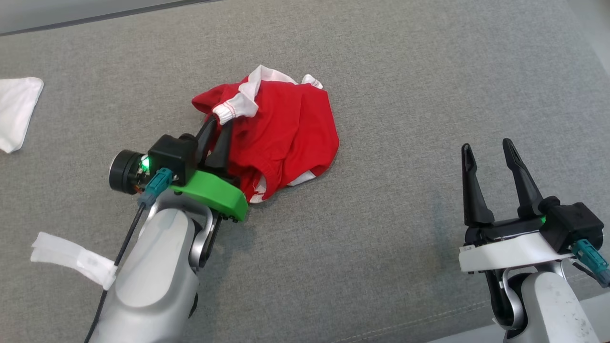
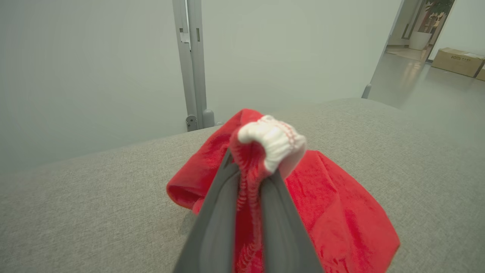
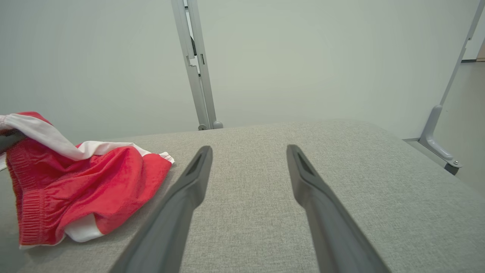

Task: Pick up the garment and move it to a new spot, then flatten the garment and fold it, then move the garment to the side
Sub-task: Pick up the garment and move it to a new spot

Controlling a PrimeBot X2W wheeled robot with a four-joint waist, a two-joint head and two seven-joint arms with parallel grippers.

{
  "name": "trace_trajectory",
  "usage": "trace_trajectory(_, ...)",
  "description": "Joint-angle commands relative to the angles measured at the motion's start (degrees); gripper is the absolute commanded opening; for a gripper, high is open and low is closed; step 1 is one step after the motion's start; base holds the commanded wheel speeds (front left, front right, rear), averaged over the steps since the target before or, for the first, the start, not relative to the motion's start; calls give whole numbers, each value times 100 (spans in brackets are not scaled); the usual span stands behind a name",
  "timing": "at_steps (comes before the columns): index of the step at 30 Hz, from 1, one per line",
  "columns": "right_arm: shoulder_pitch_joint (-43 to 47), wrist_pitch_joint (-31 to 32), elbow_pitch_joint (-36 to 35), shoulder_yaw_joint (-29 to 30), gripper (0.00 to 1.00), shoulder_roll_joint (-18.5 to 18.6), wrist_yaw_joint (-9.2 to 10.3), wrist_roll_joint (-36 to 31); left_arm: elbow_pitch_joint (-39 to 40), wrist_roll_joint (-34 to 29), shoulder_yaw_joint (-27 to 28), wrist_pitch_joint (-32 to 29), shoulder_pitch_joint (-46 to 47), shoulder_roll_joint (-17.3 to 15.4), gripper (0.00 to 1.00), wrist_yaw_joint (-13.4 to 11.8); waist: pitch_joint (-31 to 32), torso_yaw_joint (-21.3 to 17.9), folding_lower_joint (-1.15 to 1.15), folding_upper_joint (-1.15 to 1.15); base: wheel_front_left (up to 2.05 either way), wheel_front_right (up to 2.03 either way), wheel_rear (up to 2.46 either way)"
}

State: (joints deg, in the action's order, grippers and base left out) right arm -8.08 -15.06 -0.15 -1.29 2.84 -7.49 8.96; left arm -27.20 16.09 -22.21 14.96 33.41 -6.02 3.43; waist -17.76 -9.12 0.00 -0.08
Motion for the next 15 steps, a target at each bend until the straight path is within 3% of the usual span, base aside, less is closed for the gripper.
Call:
trace_trajectory(1, -34, -15, 25, 6, 100, 9, 0, -48, 43, 26, 99, 31, -157, -14, 0, -18, 18, 67, 0, 8, 0, 0, 0)
trace_trajectory(8, 30, -15, 164, -77, 100, 10, 0, -106, 90, 4, 481, 21, -869, 94, 0, 18, 258, 225, 0, 8, 0, 0, 0)
trace_trajectory(9, 52, -15, 178, -88, 100, 10, 0, -108, 75, 1, 528, 22, -966, 109, 23, 29, 302, 240, 0, 8, 0, 0, 0)
trace_trajectory(10, 72, -15, 198, -100, 100, 10, 0, -115, 67, 1, 571, 22, -1054, 125, 57, 44, 344, 254, 0, 8, 0, 0, 0)
trace_trajectory(11, 72, -15, 198, -100, 100, 10, 0, -115, 67, 1, 571, 22, -1054, 125, 57, 44, 344, 254, 0, 8, 0, 0, 0)
trace_trajectory(12, 94, -15, 216, -106, 100, 10, 0, -116, 59, 11, 615, 22, -1146, 144, 99, 58, 393, 269, 0, 8, 0, 0, 0)
trace_trajectory(15, 158, -15, 262, -126, 100, 10, 0, -123, 36, 19, 734, 22, -1413, 197, 100, 95, 530, 313, 0, 8, 0, 0, 0)
